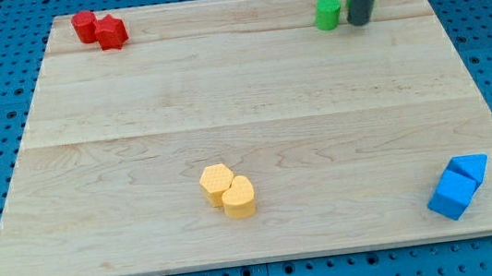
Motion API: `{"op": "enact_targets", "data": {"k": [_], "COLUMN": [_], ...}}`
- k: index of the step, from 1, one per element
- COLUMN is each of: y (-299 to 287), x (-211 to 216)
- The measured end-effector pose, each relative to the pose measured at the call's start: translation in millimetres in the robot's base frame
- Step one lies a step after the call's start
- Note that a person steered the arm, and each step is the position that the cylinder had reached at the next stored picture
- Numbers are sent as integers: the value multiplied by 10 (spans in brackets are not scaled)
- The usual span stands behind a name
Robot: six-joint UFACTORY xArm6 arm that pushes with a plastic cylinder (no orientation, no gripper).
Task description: Push the red star and the green circle horizontal to the green star
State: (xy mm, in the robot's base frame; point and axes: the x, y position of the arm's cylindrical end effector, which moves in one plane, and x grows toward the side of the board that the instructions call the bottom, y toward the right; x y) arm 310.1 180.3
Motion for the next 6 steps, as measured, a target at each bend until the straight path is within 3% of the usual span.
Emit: {"op": "enact_targets", "data": {"k": [2, 3, 5, 6], "y": [-467, -1293, -4025, -4663], "x": [-546, -344, -176, -342]}}
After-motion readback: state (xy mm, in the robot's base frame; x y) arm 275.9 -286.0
